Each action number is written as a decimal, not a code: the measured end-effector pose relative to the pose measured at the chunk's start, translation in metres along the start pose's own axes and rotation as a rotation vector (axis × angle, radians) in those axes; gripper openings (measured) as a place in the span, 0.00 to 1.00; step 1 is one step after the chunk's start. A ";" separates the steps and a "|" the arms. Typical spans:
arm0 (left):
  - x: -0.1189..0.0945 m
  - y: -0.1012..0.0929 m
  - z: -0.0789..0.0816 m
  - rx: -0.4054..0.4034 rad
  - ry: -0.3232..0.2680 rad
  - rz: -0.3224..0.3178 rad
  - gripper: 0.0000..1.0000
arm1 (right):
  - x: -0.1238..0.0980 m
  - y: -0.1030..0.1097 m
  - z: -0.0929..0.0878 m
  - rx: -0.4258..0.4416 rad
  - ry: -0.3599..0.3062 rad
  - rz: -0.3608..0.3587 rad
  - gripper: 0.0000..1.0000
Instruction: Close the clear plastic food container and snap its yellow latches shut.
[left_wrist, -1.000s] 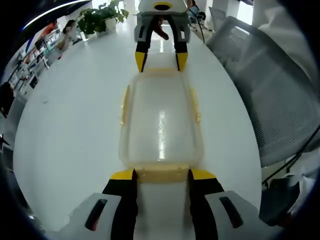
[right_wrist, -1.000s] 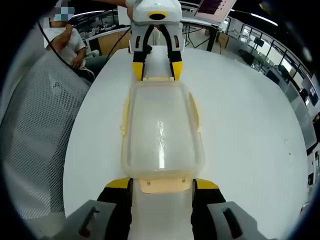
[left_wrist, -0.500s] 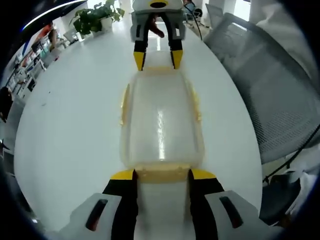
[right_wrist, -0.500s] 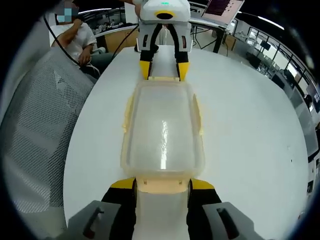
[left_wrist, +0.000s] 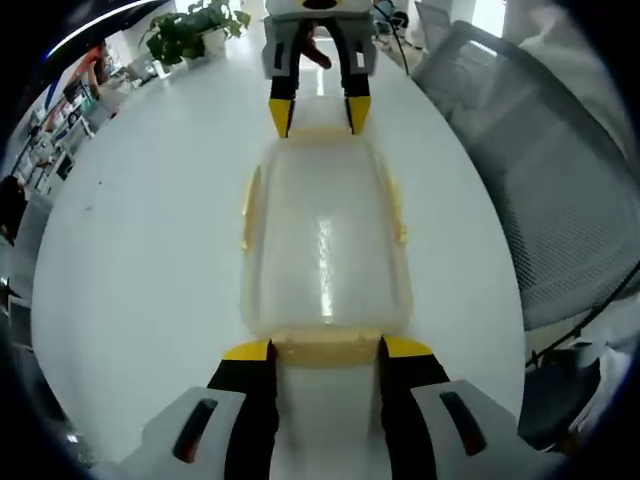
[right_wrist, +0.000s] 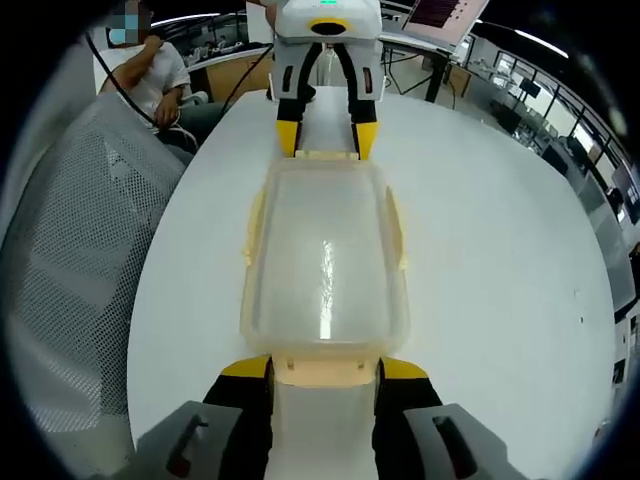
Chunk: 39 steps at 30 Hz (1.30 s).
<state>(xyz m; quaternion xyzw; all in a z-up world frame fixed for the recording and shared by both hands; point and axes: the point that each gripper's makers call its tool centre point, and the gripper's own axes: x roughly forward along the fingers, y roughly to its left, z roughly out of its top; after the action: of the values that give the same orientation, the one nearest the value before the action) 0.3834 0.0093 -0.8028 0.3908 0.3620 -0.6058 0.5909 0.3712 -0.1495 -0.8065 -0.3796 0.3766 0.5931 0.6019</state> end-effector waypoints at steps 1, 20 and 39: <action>0.000 0.000 0.000 0.000 0.000 0.002 0.37 | 0.000 0.000 0.000 -0.001 -0.005 -0.002 0.36; -0.022 -0.004 0.017 0.020 0.001 0.004 0.37 | -0.022 0.003 0.005 -0.010 -0.022 -0.001 0.36; -0.051 0.000 0.057 0.051 0.005 0.043 0.37 | -0.067 0.003 0.001 -0.018 -0.046 -0.039 0.36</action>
<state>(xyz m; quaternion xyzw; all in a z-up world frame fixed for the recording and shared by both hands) 0.3806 -0.0198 -0.7324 0.4152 0.3394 -0.6010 0.5927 0.3673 -0.1776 -0.7460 -0.3787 0.3499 0.5931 0.6184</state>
